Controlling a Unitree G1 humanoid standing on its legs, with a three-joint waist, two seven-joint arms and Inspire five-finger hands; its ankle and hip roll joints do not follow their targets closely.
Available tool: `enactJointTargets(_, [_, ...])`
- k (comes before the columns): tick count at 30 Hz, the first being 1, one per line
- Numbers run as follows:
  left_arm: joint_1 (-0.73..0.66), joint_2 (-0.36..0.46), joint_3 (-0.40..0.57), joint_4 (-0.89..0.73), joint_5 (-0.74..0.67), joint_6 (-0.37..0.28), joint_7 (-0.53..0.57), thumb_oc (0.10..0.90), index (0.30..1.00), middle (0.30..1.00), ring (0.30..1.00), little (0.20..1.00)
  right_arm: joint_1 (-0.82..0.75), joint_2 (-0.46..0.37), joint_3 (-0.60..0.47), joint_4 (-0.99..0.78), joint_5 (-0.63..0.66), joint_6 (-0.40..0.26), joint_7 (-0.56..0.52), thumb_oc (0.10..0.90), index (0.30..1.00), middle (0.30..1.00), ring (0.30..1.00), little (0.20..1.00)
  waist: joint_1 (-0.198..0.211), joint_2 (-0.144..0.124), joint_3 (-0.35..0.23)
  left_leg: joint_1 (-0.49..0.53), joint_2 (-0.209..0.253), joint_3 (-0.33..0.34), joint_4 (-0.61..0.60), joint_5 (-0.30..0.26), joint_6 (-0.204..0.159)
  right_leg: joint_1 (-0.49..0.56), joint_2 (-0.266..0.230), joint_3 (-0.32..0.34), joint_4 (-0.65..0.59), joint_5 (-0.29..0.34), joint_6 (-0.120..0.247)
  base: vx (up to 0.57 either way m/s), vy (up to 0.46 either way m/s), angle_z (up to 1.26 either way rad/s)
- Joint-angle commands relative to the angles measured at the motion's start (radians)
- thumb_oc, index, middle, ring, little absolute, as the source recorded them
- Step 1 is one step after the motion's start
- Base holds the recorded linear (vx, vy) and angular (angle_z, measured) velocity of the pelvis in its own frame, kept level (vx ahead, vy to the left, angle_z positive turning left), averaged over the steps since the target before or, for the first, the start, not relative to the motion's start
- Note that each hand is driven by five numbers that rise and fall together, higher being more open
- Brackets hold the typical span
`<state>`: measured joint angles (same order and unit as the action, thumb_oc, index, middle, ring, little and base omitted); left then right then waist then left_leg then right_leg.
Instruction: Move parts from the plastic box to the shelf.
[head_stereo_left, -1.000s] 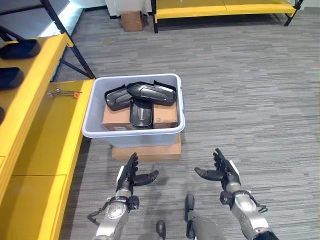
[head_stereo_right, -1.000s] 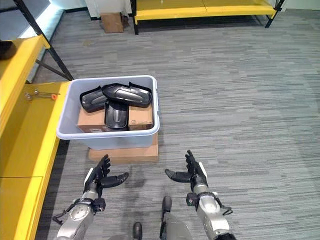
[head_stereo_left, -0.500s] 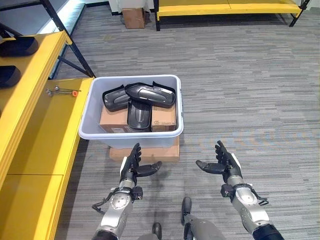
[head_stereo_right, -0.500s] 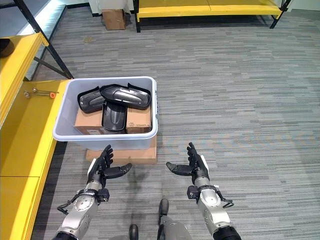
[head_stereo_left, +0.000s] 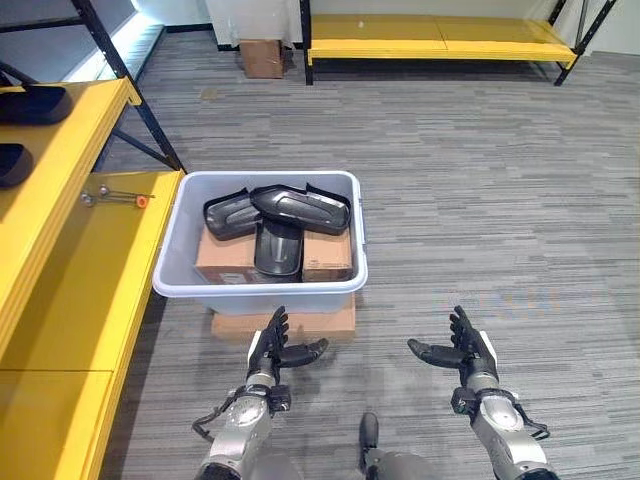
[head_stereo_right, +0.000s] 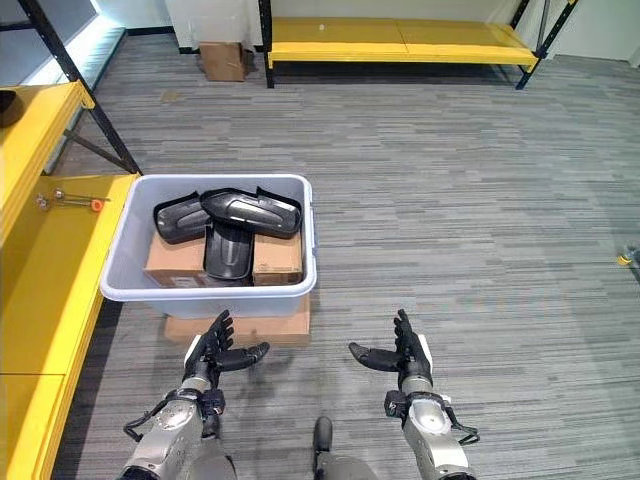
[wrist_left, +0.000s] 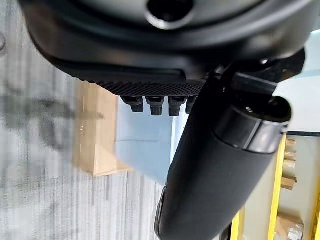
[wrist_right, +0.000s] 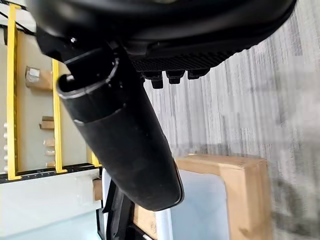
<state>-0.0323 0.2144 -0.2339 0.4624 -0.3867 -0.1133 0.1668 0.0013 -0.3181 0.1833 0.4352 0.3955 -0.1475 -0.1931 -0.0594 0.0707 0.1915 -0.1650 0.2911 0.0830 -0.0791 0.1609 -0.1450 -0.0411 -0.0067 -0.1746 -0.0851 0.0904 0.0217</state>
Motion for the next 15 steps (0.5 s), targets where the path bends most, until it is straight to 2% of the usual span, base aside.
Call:
enactJointTargets(1, [-0.024,0.076,0.046,-0.137,0.004,-0.112,0.018,0.9,1.0,1.0,1.0,1.0,-0.06,0.025,0.01,-0.092,0.009,-0.088,0.008,0.9,1.0,1.0,1.0,1.0,0.026,-0.059,-0.036,0.036,-0.042,0.02,0.015,0.001,0.001,0.13,-0.182,0.077,-0.002,-0.118,0.147,0.13,0.236,-0.06])
enactJointTargets(7, [-0.017,0.102,0.075,-0.133,-0.001,-0.111,0.035,0.9,1.0,1.0,1.0,1.0,-0.06,0.059,0.034,-0.091,0.003,-0.07,0.027,0.9,1.0,1.0,1.0,1.0,0.043,-0.104,-0.05,0.008,-0.109,0.085,0.106,-0.085,0.05,0.1,-0.287,0.081,0.016,-0.064,0.192,0.06,0.19,-0.09])
enactJointTargets(15, [-0.018,0.107,0.054,-0.148,0.006,-0.107,0.023,0.9,1.0,1.0,1.0,1.0,-0.029,0.06,0.031,-0.108,-0.008,-0.064,0.038,0.9,1.0,1.0,1.0,1.0,0.033,-0.128,-0.06,-0.054,-0.134,0.072,0.205,-0.141,0.066,0.096,-0.321,0.05,0.028,-0.03,0.208,0.04,0.061,-0.02])
